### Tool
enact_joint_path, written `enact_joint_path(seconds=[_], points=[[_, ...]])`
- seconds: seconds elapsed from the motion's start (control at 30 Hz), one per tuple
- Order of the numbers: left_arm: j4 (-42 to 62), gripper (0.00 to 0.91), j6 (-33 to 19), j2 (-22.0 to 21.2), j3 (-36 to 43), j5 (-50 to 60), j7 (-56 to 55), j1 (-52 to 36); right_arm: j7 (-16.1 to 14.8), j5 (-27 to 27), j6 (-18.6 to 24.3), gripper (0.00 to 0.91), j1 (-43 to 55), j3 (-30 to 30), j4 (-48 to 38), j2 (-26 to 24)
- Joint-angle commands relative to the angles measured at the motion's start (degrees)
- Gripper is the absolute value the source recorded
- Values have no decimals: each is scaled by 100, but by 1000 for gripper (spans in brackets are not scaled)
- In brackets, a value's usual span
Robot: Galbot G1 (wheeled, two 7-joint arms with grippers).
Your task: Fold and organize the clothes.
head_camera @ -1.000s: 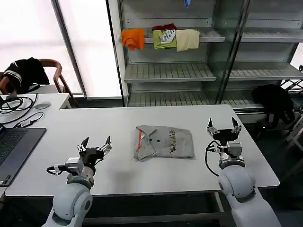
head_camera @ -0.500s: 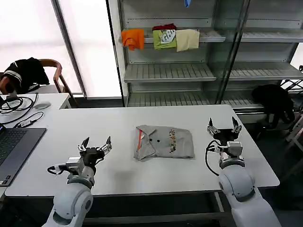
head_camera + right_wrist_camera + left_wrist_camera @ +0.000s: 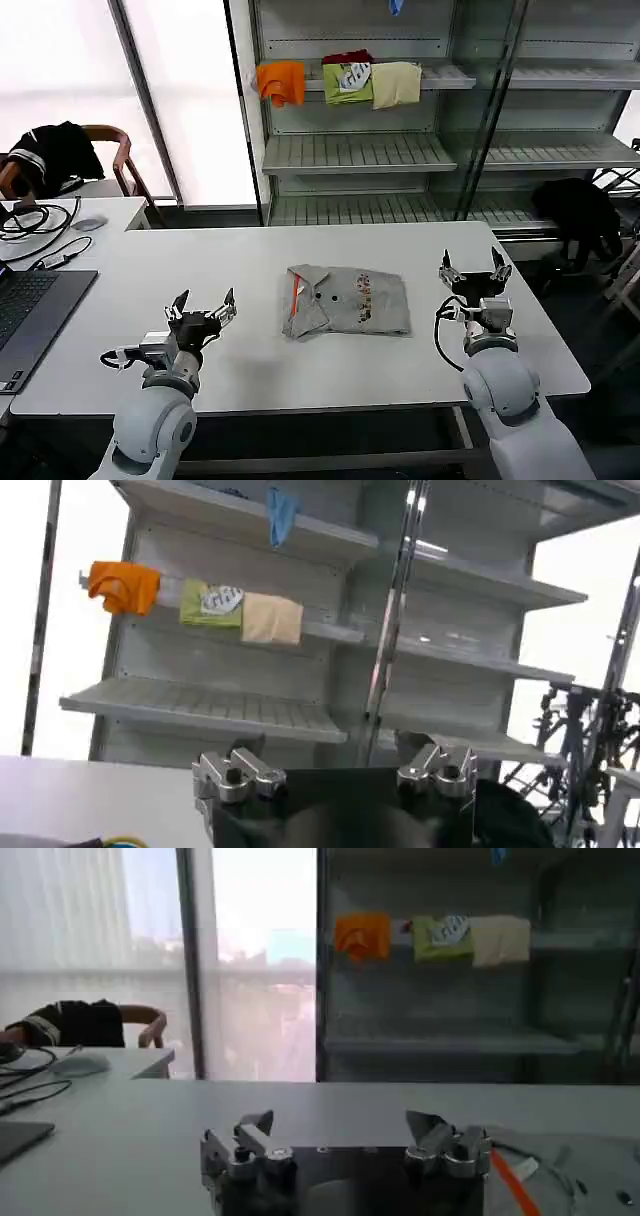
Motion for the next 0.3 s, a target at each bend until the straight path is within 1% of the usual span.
enact_joint_path(seconds=[0.03, 0.1, 0.13, 0.17, 0.2, 0.23, 0.3], points=[[-4, 907, 2, 20, -28, 0, -10, 6, -45, -9, -55, 907, 27, 1, 15, -12], [-7, 907, 20, 21, -36, -1, -51, -4, -97, 9, -6, 907, 33, -3, 26, -10], [-16, 907, 30, 18, -48, 1, -47, -7, -143, 103, 58, 907, 39, 3, 67, 7], [-27, 907, 59, 20, -47, 1, -35, -8, -122, 129, -147, 907, 48, -16, 135, 10], [-34, 907, 87, 23, -41, 23, -15, -8, -70, 204, -288, 907, 52, -42, 220, -3], [-46, 907, 91, 22, -34, 14, -16, -12, -3, 264, -309, 907, 59, -70, 278, -9], [-57, 907, 104, 24, -25, 20, -12, -22, 273, 133, -322, 907, 99, -170, 283, 3]])
